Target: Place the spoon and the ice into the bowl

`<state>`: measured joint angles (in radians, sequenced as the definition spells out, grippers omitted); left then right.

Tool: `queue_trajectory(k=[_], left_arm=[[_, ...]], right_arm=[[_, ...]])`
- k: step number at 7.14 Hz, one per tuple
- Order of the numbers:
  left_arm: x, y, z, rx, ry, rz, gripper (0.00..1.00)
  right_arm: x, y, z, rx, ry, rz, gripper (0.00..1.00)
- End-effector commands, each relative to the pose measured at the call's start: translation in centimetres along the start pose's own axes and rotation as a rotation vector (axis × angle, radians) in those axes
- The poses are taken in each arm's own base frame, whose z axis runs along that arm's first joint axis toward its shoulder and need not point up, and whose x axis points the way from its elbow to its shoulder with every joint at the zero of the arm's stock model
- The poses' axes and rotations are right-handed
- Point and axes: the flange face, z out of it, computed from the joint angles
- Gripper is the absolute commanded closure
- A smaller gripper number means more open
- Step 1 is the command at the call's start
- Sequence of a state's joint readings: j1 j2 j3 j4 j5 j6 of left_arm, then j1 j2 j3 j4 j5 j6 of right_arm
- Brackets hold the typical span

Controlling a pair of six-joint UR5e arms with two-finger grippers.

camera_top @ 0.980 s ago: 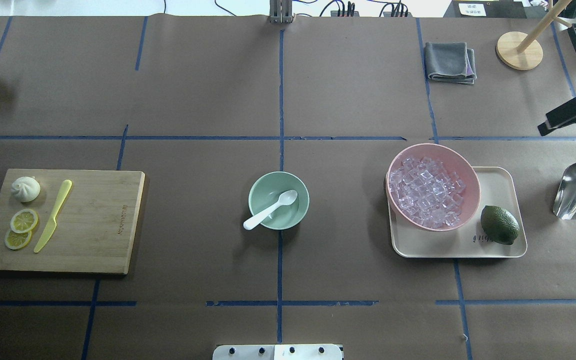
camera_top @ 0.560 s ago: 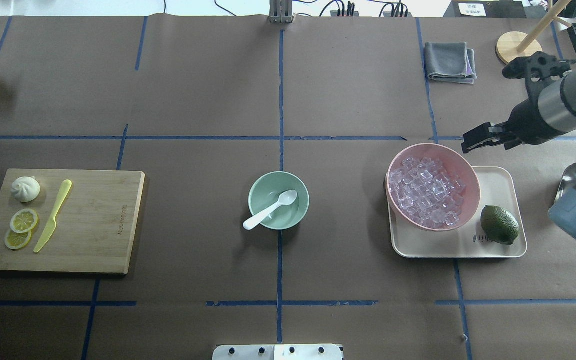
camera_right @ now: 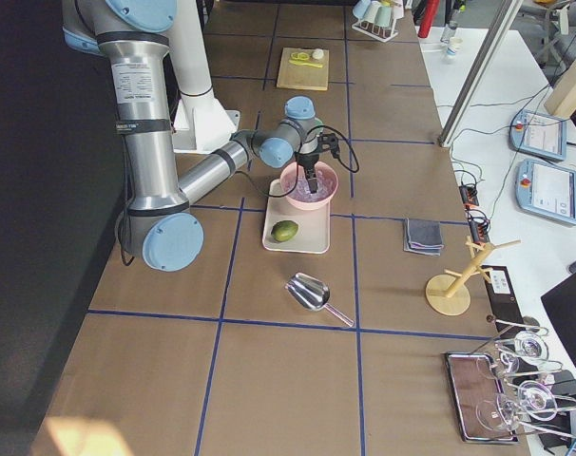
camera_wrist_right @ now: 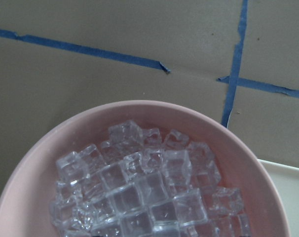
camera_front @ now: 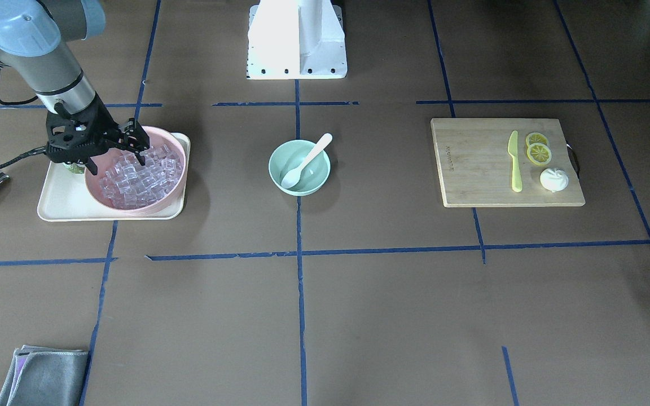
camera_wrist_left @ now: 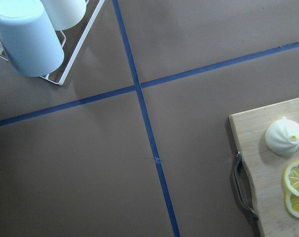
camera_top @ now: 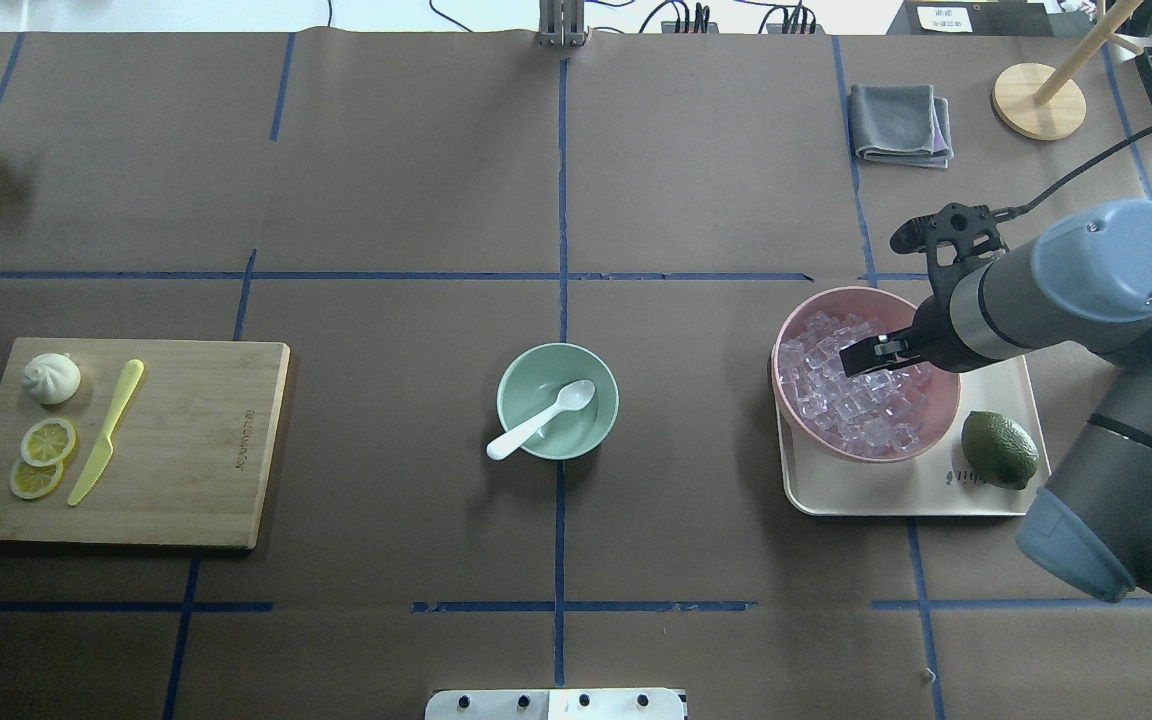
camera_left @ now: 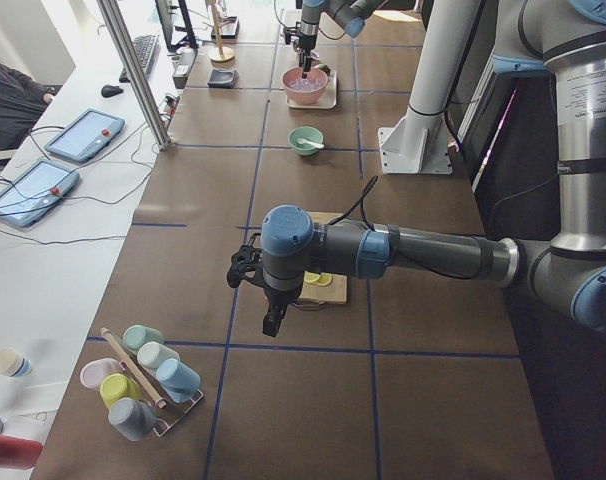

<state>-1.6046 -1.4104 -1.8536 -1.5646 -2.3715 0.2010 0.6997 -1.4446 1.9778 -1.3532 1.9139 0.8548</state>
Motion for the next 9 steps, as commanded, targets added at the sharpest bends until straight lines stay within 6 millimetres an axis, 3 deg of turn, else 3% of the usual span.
queue_trajectory(k=[1, 3, 7, 9], left_arm=[[0.0, 0.1, 0.0, 0.0, 0.0, 0.0, 0.0], [0.1, 0.1, 0.0, 0.0, 0.0, 0.002, 0.0], [0.1, 0.2, -0.1, 0.0, 0.0, 0.002, 0.0], [0.1, 0.1, -0.1, 0.001, 0.0, 0.001, 0.0]], right_arm=[[-1.3, 1.1, 1.2, -0.02, 0.002, -0.045, 0.26], [-1.0, 1.0, 1.2, -0.016, 0.007, -0.129, 0.39], [0.3, 0.4, 1.7, -0.011, 0.037, -0.172, 0.43], [0.4, 0.4, 2.2, -0.017, 0.042, -0.171, 0.57]])
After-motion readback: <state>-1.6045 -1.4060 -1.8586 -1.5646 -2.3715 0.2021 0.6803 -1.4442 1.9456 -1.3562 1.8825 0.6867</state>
